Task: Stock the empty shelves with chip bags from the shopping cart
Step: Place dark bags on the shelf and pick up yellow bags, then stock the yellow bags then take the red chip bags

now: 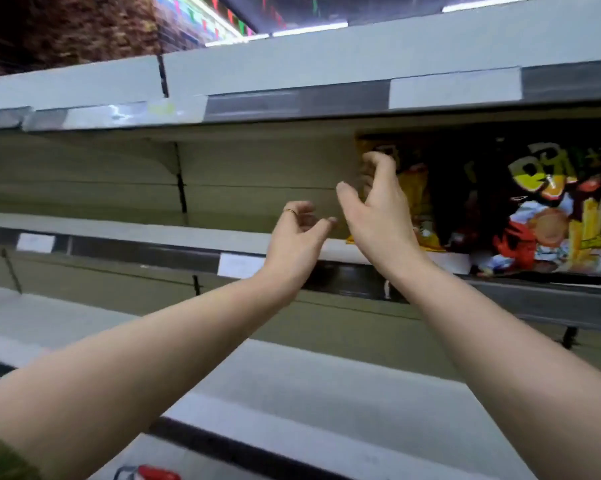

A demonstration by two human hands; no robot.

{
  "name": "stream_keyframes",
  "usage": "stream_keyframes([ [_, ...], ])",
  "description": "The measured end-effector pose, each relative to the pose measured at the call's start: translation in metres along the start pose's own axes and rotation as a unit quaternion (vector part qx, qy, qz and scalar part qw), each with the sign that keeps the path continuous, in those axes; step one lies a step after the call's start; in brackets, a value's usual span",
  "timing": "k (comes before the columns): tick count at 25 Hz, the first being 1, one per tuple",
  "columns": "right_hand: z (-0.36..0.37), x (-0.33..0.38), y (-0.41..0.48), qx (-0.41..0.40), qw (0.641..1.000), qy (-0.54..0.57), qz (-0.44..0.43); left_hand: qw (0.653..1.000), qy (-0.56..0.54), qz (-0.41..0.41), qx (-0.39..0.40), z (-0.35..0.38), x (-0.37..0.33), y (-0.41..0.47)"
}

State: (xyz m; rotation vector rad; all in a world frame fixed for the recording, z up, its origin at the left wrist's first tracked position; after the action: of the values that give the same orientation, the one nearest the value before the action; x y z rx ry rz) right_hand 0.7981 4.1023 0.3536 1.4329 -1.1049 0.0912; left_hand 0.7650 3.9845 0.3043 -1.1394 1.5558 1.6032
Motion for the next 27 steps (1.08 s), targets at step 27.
stream_keyframes([
  [27, 0.541, 0.152, -0.399, 0.555, 0.801, 0.214, 0.070, 0.803, 0.074, -0.375, -0.458, -0.571, 0.241, -0.267],
])
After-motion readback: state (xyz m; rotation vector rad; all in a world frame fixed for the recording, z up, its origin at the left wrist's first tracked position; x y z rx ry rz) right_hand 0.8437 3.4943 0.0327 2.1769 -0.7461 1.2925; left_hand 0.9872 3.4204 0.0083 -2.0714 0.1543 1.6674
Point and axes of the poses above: each hand's wrist, its own y-axis towards the middle knuckle, its own z-axis out of the palm, x = y × z, the point moved 7 cm from there along y, towards the middle knuckle, and after that the axes turned 3 degrees about -x, right-handed, at the moved point
